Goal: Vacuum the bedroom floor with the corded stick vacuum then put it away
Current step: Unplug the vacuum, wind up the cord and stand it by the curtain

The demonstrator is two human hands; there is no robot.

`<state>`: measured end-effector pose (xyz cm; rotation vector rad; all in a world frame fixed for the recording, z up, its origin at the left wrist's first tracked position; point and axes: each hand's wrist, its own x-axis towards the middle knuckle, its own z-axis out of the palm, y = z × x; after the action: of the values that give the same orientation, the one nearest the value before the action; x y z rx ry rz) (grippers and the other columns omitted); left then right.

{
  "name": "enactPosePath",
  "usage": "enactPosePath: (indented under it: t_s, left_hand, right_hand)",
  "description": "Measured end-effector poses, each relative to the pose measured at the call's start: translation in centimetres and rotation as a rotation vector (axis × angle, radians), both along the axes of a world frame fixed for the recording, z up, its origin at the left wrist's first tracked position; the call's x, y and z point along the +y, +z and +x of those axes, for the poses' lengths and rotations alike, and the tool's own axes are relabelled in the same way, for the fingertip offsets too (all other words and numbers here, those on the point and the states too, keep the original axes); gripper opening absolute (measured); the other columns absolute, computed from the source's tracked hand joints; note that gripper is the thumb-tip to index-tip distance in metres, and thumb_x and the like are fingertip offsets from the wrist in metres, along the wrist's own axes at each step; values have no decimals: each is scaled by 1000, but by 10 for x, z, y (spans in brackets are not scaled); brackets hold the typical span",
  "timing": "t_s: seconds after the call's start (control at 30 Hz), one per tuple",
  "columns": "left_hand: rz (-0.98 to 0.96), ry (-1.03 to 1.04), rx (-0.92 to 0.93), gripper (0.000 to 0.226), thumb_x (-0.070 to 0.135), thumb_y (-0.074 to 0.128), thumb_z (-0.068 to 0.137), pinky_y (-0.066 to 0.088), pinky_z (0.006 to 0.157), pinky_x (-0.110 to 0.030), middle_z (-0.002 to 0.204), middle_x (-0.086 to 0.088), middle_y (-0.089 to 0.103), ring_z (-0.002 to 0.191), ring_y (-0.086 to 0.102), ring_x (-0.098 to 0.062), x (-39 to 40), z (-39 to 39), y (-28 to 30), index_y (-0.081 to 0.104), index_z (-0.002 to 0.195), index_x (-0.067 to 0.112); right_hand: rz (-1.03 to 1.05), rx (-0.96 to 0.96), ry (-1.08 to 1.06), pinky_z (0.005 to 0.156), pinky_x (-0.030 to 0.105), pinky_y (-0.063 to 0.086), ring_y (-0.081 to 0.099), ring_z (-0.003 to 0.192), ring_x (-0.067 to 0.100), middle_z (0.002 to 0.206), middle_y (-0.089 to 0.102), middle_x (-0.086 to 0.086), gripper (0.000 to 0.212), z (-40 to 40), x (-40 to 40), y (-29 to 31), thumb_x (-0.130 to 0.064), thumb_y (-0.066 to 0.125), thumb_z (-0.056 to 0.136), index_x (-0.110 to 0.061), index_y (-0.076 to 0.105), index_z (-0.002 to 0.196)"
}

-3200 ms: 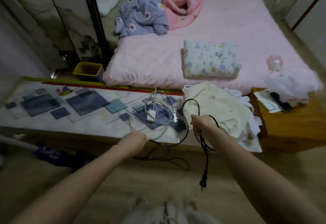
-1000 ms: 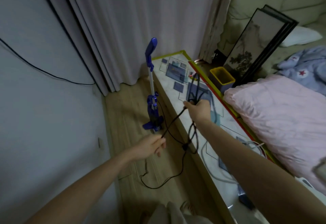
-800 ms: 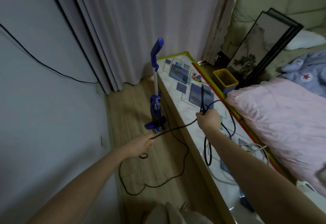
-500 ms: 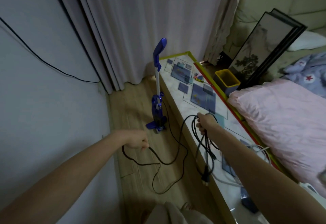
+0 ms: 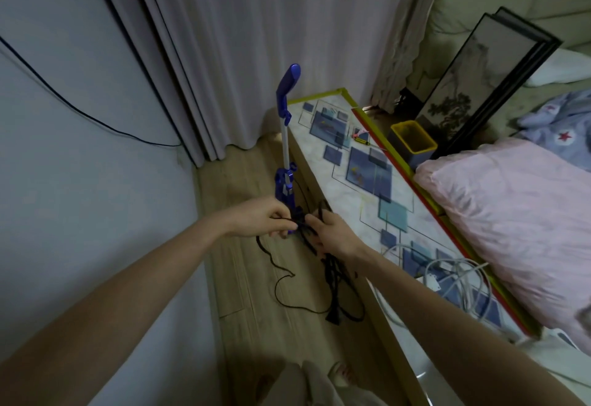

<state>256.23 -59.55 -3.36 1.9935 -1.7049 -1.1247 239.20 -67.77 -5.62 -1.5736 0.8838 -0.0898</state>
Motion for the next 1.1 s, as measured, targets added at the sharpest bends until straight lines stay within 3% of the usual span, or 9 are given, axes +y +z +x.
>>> enactPosePath:
  t_s: [0.13, 0.27, 0.37, 0.47, 0.6, 0.73, 0.8, 0.97, 1.1]
  left_hand:
    - [-11, 37, 114, 29, 25, 42, 102, 46, 79, -22, 83, 5, 66, 81, 62, 1, 29, 11, -21, 62, 86, 12]
    - [-193, 181, 237, 27, 19, 42, 103, 53, 68, -25, 66, -7, 62, 62, 62, -15, 15, -5, -22, 57, 84, 5]
    - [-244, 278, 252, 30, 24, 43, 102, 53, 63, -27, 59, 2, 57, 57, 58, -13, -2, -5, -20, 58, 80, 12]
    - [-149, 338, 186, 36, 30, 38, 103, 53, 72, -33, 67, 1, 60, 65, 62, -14, 1, -8, -45, 57, 77, 16]
    - [118, 409, 145, 43, 34, 30, 105, 50, 93, -45, 81, -5, 65, 80, 64, -19, 47, -6, -125, 60, 84, 12]
    - [236, 633, 137, 45, 28, 29, 106, 50, 77, -41, 69, -6, 50, 60, 48, -16, 53, -14, -144, 48, 68, 14]
    - [269, 495, 6, 45, 29, 36, 104, 46, 70, -34, 68, -3, 50, 59, 46, -13, 32, -17, -122, 51, 64, 15]
    - [189, -177, -343, 40, 40, 62, 91, 32, 46, -17, 56, 3, 48, 46, 42, -8, -9, -34, -35, 57, 63, 12]
    - [-1, -260, -355, 37, 42, 70, 83, 36, 48, -6, 59, 5, 63, 47, 51, -2, -22, -33, 13, 72, 69, 8]
  right_hand:
    - [21, 38, -14, 41, 23, 27, 34, 39, 9, 53, 42, -2, 29, -22, -25, 5, -28, 45, 102, -10, 50, 81]
    - [85, -29, 140, 43, 21, 30, 36, 43, 11, 53, 42, 0, 36, -25, -21, 9, -31, 51, 100, -7, 56, 74]
    - [227, -170, -16, 43, 22, 23, 27, 45, 11, 55, 33, -2, 35, -19, -19, 19, -28, 48, 101, -14, 47, 69]
    - [267, -266, -220, 43, 24, 19, 24, 45, 11, 54, 31, -4, 38, -12, -23, 37, -32, 44, 102, -18, 43, 66]
    - [199, -469, -510, 40, 23, 18, 21, 43, 9, 48, 30, -8, 39, -10, -56, 65, -28, 40, 104, -19, 40, 66]
    - [-51, -378, -551, 46, 28, 22, 26, 43, 9, 49, 32, -7, 41, -7, -77, 59, -29, 38, 105, -19, 37, 65]
    - [-153, -257, -476, 49, 30, 25, 30, 45, 10, 55, 34, -3, 40, -2, -67, 40, -32, 35, 105, -18, 38, 67]
    - [-260, -76, -235, 58, 32, 38, 47, 52, 19, 57, 50, 4, 46, 10, -41, 14, -29, 32, 105, -14, 47, 65]
    - [-180, 4, -108, 56, 23, 47, 63, 56, 22, 66, 68, 19, 58, 8, -23, 8, -28, 29, 106, -7, 56, 59]
